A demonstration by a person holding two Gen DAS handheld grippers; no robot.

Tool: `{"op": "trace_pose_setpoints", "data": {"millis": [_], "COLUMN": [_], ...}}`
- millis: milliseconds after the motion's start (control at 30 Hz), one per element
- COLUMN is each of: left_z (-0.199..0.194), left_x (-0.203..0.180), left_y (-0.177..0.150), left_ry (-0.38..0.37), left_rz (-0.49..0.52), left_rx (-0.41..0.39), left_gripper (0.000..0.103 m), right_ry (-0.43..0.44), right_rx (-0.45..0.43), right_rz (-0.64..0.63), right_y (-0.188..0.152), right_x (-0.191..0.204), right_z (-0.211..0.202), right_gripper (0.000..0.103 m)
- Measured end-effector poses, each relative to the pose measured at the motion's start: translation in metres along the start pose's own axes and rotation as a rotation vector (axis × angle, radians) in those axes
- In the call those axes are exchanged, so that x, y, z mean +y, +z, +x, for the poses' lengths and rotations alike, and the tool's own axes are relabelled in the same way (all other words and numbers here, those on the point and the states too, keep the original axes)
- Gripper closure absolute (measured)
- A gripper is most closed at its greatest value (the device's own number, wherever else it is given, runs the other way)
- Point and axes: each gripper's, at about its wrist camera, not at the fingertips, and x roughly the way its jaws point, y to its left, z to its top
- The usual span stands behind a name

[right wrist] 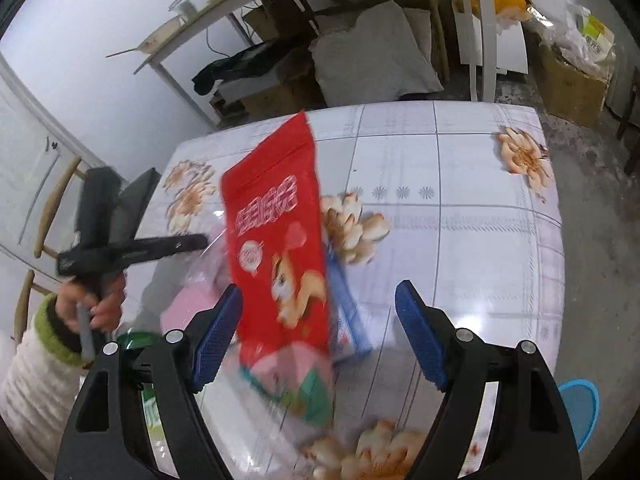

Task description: Collect trash

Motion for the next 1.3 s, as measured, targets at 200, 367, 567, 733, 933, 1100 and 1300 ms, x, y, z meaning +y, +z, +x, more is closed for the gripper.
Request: {"op": "trace_pose_setpoints", "data": {"millis": [200, 367, 567, 733, 933, 1100, 1300], "left_z": [-0.009, -0.013, -0.018, -0.025, -0.037, -0.038, -0.031], "left_x": [0.0, -0.003, -0.009, -0.011, -0.015, -0.018, -0.025], "left_y": [-0.003, -0.005, -0.005, -0.004, -0.004, -0.006, -0.008], "left_ry": [-0.005, -0.005, -0.001, -0.007, -0.009, -0.007, 0.0], "left_rz": [0.019, 0.037, 0.049, 0.045, 0.056, 0.064, 0.079], "left_rx": [-0.02, -0.031, -0.05, -0.071, -0.1, -0.099, -0.089], "left_gripper": [0.094, 0.094, 0.094, 0.094, 0.101, 0.101, 0.101], "right_ry": [-0.029, -0.061, -0.106, -0.135, -0.129, -0.097, -0.058], "right_rx": [0.008, -0.001, -0.035, -0.083, -0.134, -0.106, -0.054], "right_rz": [-0.023, -0.067, -0.132, -0.173, -0.21, -0.162, -0.036], "right_y": [0.01, 0.007, 0.006, 0.005, 0.006, 0.009, 0.013], "right_x": [0.002, 0.012, 0.025, 0.033, 0.044, 0.041, 0.014], "right_z": [0.016, 0.017, 0.008, -0.006, -0.027, -0.029, -0.011], "right_gripper": [0.046, 0.07, 0.095, 0.099, 0.1, 0.1, 0.052]}}
